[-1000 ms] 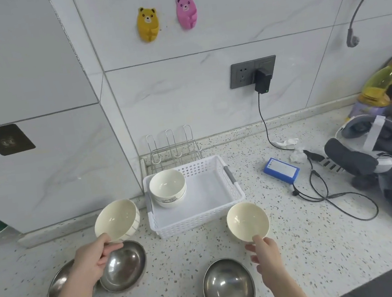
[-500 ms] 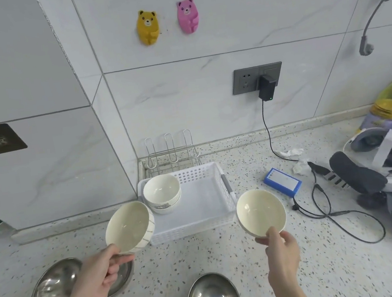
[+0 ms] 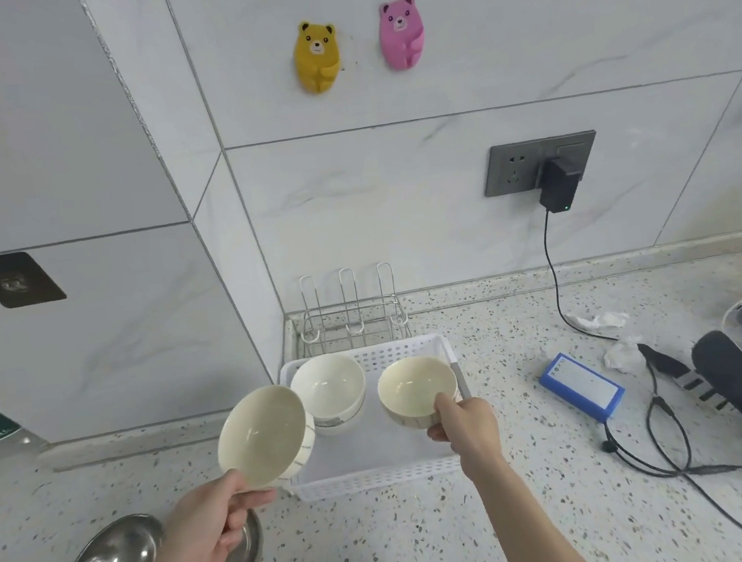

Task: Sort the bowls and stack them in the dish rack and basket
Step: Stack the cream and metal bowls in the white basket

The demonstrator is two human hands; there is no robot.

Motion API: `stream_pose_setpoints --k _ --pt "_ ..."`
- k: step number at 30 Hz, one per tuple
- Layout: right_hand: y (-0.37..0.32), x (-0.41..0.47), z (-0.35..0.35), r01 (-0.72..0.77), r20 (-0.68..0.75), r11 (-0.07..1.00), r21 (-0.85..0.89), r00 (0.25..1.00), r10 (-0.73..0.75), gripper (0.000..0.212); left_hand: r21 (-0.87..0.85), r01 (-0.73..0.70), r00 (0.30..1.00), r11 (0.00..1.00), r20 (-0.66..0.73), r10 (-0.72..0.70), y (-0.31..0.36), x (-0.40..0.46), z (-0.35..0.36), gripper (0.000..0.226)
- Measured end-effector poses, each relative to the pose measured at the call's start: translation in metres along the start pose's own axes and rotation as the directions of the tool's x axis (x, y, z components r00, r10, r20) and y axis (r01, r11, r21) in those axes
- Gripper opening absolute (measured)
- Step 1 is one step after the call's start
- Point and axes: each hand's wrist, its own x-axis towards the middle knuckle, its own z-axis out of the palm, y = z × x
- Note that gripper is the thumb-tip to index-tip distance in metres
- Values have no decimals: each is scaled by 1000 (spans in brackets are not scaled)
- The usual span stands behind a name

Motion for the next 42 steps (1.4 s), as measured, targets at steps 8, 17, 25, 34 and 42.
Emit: stream_pose_setpoints --k 8,17,25,34,42 --pt "-8 33 22 -85 39 995 -48 995 87 20 36 10 1000 999 -3 -10 1 6 15 19" --pt "-8 37 28 -216 91 976 16 973 214 27 52 3 1000 999 -9 -3 0 1 19 17" --pt "-6 35 27 -216 160 976 -23 963 217 13 77 9 1000 997 12 -10 -2 0 23 18" --pt "-21 -3 -16 252 148 922 -294 965 -217 27 144 -34 999 989 46 28 3 -1 46 18" --pt "-13 -49 -23 258 320 961 -103 923 -214 27 246 -133 984 960 145 99 13 0 94 14"
